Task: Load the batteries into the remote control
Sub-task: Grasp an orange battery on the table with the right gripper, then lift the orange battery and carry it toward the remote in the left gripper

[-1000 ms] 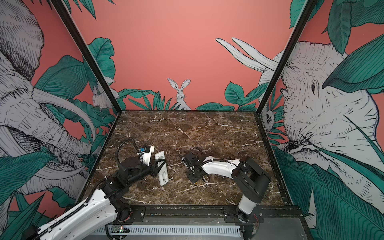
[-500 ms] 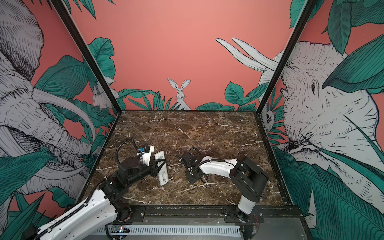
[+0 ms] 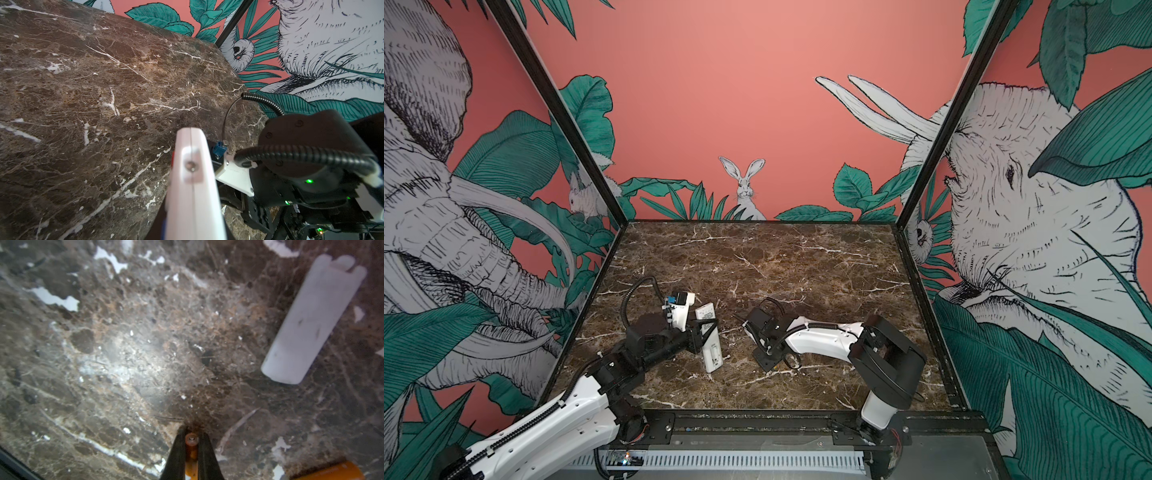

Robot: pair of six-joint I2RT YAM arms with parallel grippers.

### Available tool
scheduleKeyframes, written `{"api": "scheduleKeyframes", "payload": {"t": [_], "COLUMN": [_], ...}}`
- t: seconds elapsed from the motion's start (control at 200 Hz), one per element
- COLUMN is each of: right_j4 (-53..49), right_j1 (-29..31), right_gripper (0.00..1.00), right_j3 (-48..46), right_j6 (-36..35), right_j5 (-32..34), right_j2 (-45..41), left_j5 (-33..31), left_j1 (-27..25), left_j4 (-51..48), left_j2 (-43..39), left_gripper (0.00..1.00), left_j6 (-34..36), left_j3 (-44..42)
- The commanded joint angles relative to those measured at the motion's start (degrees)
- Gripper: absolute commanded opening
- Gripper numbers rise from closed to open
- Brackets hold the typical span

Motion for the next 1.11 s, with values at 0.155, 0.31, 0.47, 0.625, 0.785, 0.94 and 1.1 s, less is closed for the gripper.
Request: {"api": "scheduleKeyframes", "payload": {"t": [0.155,0.31,0.47,0.625,0.785,0.94,1.1], "right_j4": [7.97,14.06,20.52,27.00,32.08,36.67,45.22], "right_j1": [0.84,1.26,1.64,2.60,3.36,3.54,3.79], "right_gripper": [0.05,0.04,0.04,0.04,0.04,0.04,0.03], "right_j3": [-5.03,-9.19,-12.45,-14.41,-15.84,-16.98,-19.46], "right_j6": [-2.91,-3.71,-4.22,-5.24,-6.44,-5.57,-1.92], "right_j5": [0.96,2.13,2.02,1.97,1.62,1.87,1.67], "right_j2": [-11.15,-17.89,-23.59,-27.72,-30.81,-32.68,-32.94], "left_j5": [-0.72,-1.24,-0.85,-0.27,0.31,0.51,0.94], "left_j1": [0.47,0.43,0.54,0.61,0.61,0.67,0.66], "left_j4": [3.07,2.44,3.15,5.20,6.76,7.78,10.51], "left_j2": [0.40,0.35,1.50,2.71,3.69,4.70,5.85], "left_gripper": [0.00,0.00,0.00,0.00,0.00,0.00,0.00], "left_j6": [-2.03,-2.30,-3.19,-4.70,-6.01,-7.04,-8.48], "left_j3": [0.82,2.18,3.15,3.54,4.15,4.15,3.73]}}
